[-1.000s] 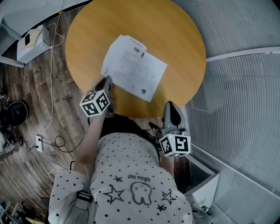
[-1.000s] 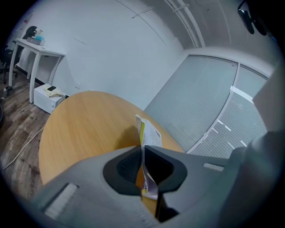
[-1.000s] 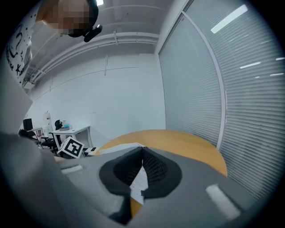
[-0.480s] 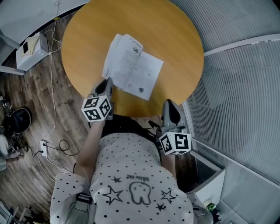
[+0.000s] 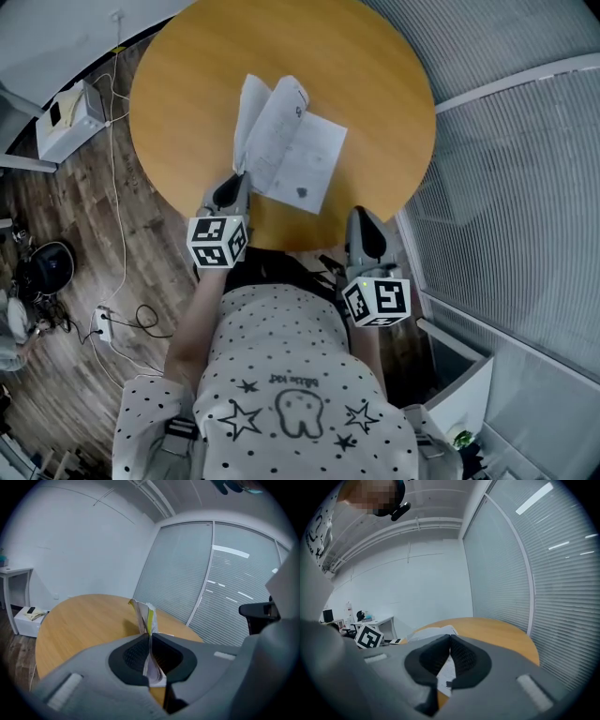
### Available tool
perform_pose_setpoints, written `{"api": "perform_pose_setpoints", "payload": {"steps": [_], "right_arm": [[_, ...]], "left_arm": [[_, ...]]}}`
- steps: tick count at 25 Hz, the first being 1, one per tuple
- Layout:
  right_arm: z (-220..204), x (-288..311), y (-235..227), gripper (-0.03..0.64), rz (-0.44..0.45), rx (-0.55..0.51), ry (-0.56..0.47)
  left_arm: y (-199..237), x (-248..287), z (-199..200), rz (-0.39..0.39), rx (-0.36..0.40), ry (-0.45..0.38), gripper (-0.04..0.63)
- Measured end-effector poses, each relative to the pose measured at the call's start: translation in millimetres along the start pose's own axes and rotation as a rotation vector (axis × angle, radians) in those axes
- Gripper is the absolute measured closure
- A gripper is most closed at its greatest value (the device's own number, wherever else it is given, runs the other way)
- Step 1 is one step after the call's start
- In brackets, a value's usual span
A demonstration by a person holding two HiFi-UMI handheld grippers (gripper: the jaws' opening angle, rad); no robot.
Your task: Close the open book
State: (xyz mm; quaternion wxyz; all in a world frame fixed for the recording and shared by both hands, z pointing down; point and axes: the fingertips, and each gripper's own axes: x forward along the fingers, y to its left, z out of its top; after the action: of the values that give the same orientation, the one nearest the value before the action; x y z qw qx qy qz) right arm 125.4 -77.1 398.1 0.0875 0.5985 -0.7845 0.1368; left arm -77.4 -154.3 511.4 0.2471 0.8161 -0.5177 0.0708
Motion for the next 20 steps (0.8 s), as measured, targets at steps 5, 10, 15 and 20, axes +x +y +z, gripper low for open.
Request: {"api": "perform_pose_setpoints", "payload": {"steps": [5,10,15,20], "right_arm": [[1,0,-4,0.612,-0.006,0.004,-0.004],[-1,-5,-10,0.612,-0.015,0.006,-0.005],[0,-10,-14,0.612,-0.032,0.011,-0.007],[-1,-17,-23,0.612,-0.059,0.021,-0.010]], "left_arm": [[-14,3,1,-0.027,0.079,0.011,0.568],[-37,5,-3,-0.073,0.192,0.027,0.569],[-56,9,-7,-0.123,0.312,0.038,0.569],[-73,14,-12,-0.173,0.377,0.052,0.569]]}}
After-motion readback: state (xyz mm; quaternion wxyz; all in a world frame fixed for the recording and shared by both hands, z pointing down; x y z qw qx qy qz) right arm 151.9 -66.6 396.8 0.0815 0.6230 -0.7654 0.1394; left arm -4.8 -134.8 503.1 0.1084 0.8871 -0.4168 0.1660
